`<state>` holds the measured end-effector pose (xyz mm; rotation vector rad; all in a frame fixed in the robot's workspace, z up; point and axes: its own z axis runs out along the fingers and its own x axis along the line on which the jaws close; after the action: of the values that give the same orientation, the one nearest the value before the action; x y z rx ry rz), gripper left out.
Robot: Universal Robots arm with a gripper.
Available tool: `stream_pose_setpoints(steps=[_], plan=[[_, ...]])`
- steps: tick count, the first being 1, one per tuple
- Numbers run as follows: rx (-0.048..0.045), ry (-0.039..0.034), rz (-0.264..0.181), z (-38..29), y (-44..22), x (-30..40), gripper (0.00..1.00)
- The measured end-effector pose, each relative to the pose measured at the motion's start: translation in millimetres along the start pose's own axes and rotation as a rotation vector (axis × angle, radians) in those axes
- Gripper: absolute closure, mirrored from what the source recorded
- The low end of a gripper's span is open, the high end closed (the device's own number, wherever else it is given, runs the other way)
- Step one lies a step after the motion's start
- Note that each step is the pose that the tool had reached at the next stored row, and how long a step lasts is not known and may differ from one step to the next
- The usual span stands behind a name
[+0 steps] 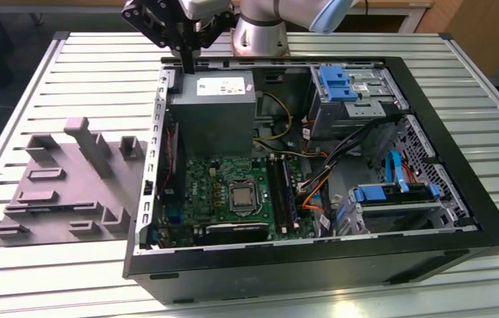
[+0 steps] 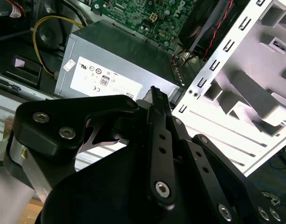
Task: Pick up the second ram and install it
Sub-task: 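Reach for the second ram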
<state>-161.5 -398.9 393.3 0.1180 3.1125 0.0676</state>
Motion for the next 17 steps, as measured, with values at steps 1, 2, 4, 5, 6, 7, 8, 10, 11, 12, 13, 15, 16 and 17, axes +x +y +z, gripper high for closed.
stream_pose_setpoints(steps=[1, 2, 4, 5, 6, 7, 8, 10, 11, 12, 13, 15, 16, 17], plan=[[0.0000, 0.0000, 0.000, 0.0, 0.0, 0.2, 0.89], [0.0000, 0.0000, 0.000, 0.0, 0.0, 0.4, 0.89], [0.0000, 0.0000, 0.000, 0.0, -0.1, 0.8, 0.89], [0.0000, 0.0000, 0.000, 0.0, -0.1, 1.0, 0.89], [0.0000, -0.0001, 0.000, 0.0, -0.1, 1.4, 0.89], [0.0000, 0.0000, 0.000, 0.0, -0.2, 1.8, 0.89], [0.0000, 0.0000, 0.000, -0.1, -0.2, 2.2, 0.89], [0.0000, 0.0001, 0.000, -0.1, -0.2, 2.6, 0.89], [0.0000, 0.0000, 0.000, -0.1, -0.2, 2.7, 0.89], [0.0000, 0.0000, 0.000, -0.1, -0.2, 2.9, 0.89], [0.0000, 0.0000, 0.000, -0.1, -0.2, 3.1, 0.89], [-0.0001, 0.0000, 0.000, -0.1, -0.3, 3.6, 0.89], [0.0000, 0.0000, 0.000, -0.1, -0.3, 3.9, 0.89], [0.0000, 0.0000, 0.000, -0.1, -0.3, 4.0, 0.89]])
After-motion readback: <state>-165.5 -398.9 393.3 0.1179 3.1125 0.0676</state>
